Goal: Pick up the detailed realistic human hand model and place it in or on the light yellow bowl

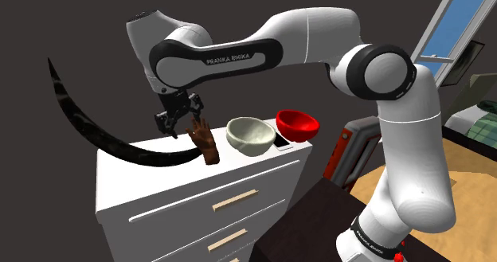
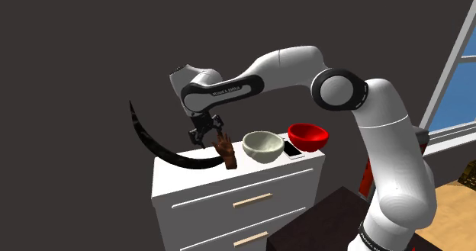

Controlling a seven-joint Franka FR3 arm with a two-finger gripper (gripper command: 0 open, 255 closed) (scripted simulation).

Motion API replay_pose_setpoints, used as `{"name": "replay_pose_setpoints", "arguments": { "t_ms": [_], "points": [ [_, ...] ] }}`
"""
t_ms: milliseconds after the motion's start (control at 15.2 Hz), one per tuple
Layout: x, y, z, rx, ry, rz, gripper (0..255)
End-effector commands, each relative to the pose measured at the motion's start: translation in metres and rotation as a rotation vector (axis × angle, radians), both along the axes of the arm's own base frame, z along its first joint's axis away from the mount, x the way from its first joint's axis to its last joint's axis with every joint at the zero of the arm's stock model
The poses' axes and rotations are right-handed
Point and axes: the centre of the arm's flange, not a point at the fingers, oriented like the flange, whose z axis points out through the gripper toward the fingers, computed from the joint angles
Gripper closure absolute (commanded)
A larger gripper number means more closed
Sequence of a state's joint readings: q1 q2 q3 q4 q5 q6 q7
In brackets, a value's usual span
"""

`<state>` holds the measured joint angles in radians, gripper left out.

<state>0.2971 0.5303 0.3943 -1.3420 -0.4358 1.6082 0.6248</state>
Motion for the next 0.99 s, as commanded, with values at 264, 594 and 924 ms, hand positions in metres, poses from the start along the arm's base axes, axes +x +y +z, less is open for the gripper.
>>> {"name": "replay_pose_setpoints", "arguments": {
  "t_ms": [264, 594, 924],
  "points": [
    [-0.0002, -0.0019, -0.0033, 0.000, -0.001, 0.000, 0],
    [-0.0001, -0.0019, -0.0033, 0.000, -0.001, 0.000, 255],
    [-0.0001, -0.0019, -0.0033, 0.000, -0.001, 0.000, 255]
  ]
}}
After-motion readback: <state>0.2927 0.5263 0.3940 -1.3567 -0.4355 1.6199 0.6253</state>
